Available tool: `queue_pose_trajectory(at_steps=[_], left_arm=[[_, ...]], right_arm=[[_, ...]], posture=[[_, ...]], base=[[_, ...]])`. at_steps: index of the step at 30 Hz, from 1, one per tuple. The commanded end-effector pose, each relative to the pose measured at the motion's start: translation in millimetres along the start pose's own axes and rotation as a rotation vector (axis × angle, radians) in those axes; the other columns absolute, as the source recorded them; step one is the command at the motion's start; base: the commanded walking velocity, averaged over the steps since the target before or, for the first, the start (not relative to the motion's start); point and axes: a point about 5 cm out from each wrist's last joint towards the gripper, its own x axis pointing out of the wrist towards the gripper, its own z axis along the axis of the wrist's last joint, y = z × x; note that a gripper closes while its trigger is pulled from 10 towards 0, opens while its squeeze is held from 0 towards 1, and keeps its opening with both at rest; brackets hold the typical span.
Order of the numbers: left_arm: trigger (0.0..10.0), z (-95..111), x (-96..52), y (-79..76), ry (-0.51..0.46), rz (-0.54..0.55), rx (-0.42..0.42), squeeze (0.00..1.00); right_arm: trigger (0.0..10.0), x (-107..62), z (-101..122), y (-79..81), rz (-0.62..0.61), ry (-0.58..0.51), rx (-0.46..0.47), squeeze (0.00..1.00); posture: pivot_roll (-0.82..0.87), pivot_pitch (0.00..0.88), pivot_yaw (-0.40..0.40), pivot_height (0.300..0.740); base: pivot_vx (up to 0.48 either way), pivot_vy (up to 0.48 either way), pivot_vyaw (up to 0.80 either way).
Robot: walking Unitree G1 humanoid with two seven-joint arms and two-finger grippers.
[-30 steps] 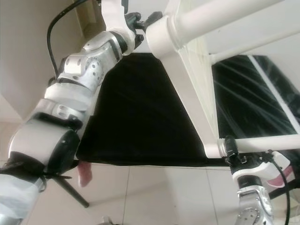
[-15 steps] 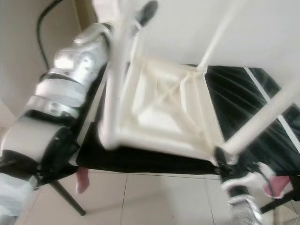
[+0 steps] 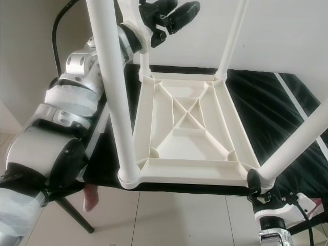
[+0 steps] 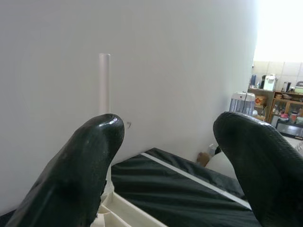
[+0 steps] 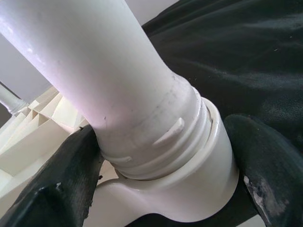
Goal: Building children table
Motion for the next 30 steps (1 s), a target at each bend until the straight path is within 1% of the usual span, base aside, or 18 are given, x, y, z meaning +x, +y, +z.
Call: queue_pose_trajectory(at_steps=[1, 2, 5, 7, 9, 10, 12, 13, 14, 15, 18, 22, 24, 26, 27, 28, 29, 30], left_arm=[[10.0, -55, -47.5, 15.7, 0.228, 0.005, 0.100, 0.00], [10.0, -63, -57.7, 18.5, 0.263, 0.017, 0.113, 0.00], [10.0, -63, -57.7, 18.5, 0.263, 0.017, 0.113, 0.00], [10.0, -66, -61.1, 20.5, 0.268, 0.034, 0.114, 0.00], [10.0, -74, -73.7, 28.3, 0.301, 0.087, 0.119, 0.00], [10.0, -74, -73.7, 28.3, 0.301, 0.087, 0.119, 0.00], [10.0, -81, -85.5, 37.5, 0.329, 0.148, 0.125, 0.00], [10.0, -81, -85.5, 37.5, 0.329, 0.148, 0.125, 0.00], [10.0, -84, -91.6, 42.4, 0.342, 0.181, 0.125, 0.00], [10.0, -84, -91.6, 42.4, 0.342, 0.181, 0.125, 0.00], [10.0, -86, -105.9, 48.0, 0.360, 0.234, 0.153, 0.00], [10.0, -87, -113.4, 51.1, 0.368, 0.268, 0.169, 0.00], [10.0, -94, -125.3, 57.2, 0.377, 0.343, 0.173, 0.00], [10.0, -94, -125.3, 57.2, 0.377, 0.343, 0.173, 0.00], [10.0, -96, -129.1, 59.0, 0.377, 0.369, 0.171, 0.00], [10.0, -96, -129.1, 59.0, 0.377, 0.369, 0.171, 0.00], [10.0, -98, -133.2, 60.1, 0.374, 0.385, 0.169, 0.00], [10.0, -100, -136.0, 60.5, 0.372, 0.394, 0.166, 0.00]], right_arm=[[10.0, -64.0, 40, 102.1, 0.359, -0.112, 0.065, 0.00], [10.0, -62.1, 43, 106.2, 0.402, -0.114, 0.074, 0.00], [10.0, -62.1, 43, 106.2, 0.402, -0.114, 0.074, 0.00], [10.0, -60.3, 44, 107.2, 0.408, -0.117, 0.056, 0.00], [10.0, -55.0, 47, 112.6, 0.418, -0.133, 0.007, 0.00], [10.0, -55.0, 47, 112.6, 0.418, -0.133, 0.007, 0.00], [10.0, -48.8, 50, 121.3, 0.435, -0.153, -0.017, 0.00], [10.0, -48.8, 50, 121.3, 0.435, -0.153, -0.017, 0.00], [10.0, -45.8, 53, 125.9, 0.446, -0.165, -0.019, 0.00], [10.0, -45.8, 53, 125.9, 0.446, -0.165, -0.019, 0.00], [10.0, -42.7, 57, 131.5, 0.468, -0.183, -0.024, 0.00], [10.0, -42.1, 58, 131.4, 0.473, -0.190, -0.038, 0.00], [10.0, -39.5, 59, 135.2, 0.466, -0.214, -0.081, 0.00], [10.0, -39.5, 59, 135.2, 0.466, -0.214, -0.081, 0.00], [10.0, -38.7, 59, 137.5, 0.467, -0.223, -0.099, 0.00], [10.0, -38.7, 59, 137.5, 0.467, -0.223, -0.099, 0.00], [10.0, -37.6, 60, 142.6, 0.472, -0.235, -0.109, 0.00], [10.0, -35.8, 60, 147.7, 0.478, -0.247, -0.117, 0.00]], posture=[[-0.13, 0.000, 0.000, 0.740], [-0.12, 0.000, 0.000, 0.740], [-0.12, 0.000, 0.000, 0.740], [-0.12, 0.000, 0.000, 0.740], [-0.10, 0.000, 0.000, 0.740], [-0.10, 0.000, 0.000, 0.740], [-0.10, 0.000, 0.000, 0.740], [-0.10, 0.000, 0.000, 0.740], [-0.10, 0.000, 0.000, 0.740], [-0.10, 0.000, 0.000, 0.740], [-0.09, 0.000, 0.000, 0.740], [-0.09, 0.000, 0.000, 0.740], [-0.09, 0.000, 0.000, 0.740], [-0.09, 0.000, 0.000, 0.740], [-0.09, 0.000, 0.000, 0.740], [-0.09, 0.000, 0.000, 0.740], [-0.09, 0.000, 0.000, 0.740], [-0.09, 0.133, 0.084, 0.740]], base=[[0.000, 0.000, 0.00], [0.000, 0.000, 0.00], [0.000, 0.000, 0.00], [0.000, 0.000, 0.00], [0.000, 0.000, 0.00], [0.000, 0.000, 0.00], [0.000, 0.000, 0.00], [0.000, 0.000, 0.00], [0.000, 0.000, 0.00], [0.000, 0.000, 0.00], [0.000, 0.000, 0.00], [0.000, 0.000, 0.00], [0.000, 0.000, 0.00], [0.000, 0.000, 0.00], [0.000, 0.000, 0.00], [0.000, 0.000, 0.00], [0.000, 0.000, 0.00], [0.000, 0.000, 0.00]])
